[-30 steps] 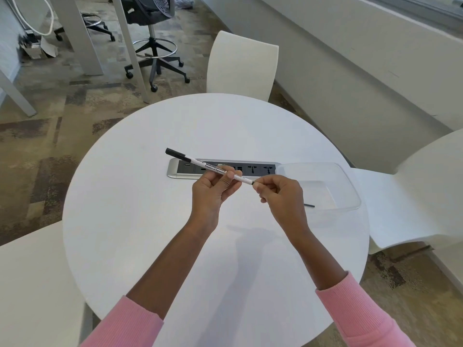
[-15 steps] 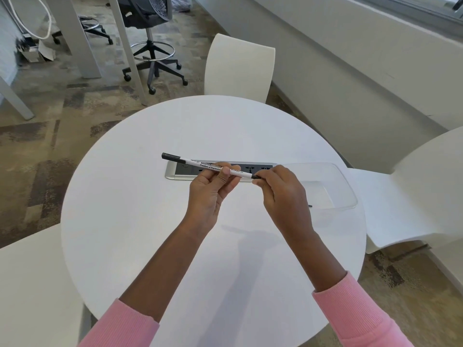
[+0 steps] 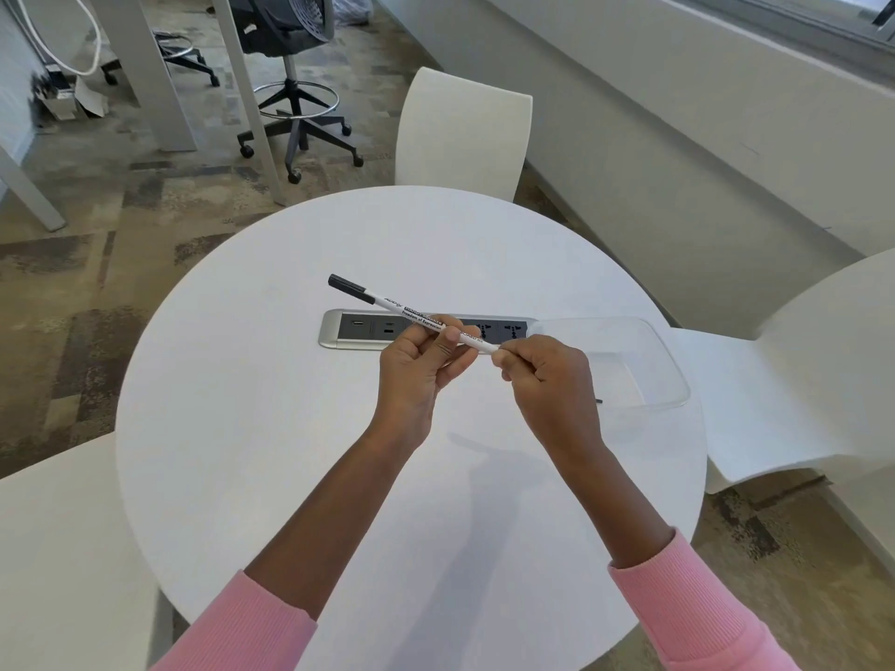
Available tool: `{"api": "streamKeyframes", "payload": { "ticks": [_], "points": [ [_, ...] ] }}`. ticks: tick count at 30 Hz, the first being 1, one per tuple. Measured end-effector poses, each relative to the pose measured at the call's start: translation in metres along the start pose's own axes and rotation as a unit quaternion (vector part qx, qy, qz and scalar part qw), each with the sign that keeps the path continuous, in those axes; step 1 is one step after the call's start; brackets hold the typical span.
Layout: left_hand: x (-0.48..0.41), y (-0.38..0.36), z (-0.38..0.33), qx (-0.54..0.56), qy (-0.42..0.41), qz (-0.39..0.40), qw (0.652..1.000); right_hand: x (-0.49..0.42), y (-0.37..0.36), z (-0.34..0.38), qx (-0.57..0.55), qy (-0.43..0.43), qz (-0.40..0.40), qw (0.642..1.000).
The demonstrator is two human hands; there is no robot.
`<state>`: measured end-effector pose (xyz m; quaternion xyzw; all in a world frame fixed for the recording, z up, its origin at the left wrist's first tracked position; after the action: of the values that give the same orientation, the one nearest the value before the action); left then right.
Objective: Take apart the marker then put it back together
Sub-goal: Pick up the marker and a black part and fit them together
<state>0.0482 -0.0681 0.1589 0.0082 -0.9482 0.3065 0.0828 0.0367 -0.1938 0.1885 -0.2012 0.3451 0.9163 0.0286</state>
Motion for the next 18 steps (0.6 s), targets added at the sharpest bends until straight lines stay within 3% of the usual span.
{"api": "streamKeyframes", "payload": {
  "ticks": [4,8,10,14,18],
  "points": [
    [0.001,0.002,0.002,-0.005,0.010,-0.008,1.000,-0.002,0.001,-0.003,-0.104,-0.105,0.036,0.988],
    [-0.001,0.004,0.000,0.005,0.011,-0.014,1.000,-0.005,0.001,-0.002,-0.151,-0.143,0.061,0.976],
    [-0.001,0.005,-0.003,0.018,0.008,-0.018,1.000,-0.005,-0.001,0.003,-0.135,-0.120,0.059,0.982],
    [-0.002,0.008,-0.005,0.047,0.009,-0.044,0.998,-0.004,-0.006,0.009,-0.013,0.009,0.051,0.999],
    [-0.001,0.008,-0.005,0.055,0.014,-0.052,0.997,-0.002,-0.009,0.006,0.113,0.109,0.025,0.987]
  ]
}}
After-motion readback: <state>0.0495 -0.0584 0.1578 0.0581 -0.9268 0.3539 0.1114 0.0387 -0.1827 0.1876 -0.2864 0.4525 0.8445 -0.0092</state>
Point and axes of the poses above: each hand's wrist, its own x-axis away from the middle knuckle, its own y-axis out of the back of the hand, z = x × y, the point moved 1 cm from there along -x, towards the middle knuckle, and after that the axes turned 7 degrees about y, right-handed, at the moved point
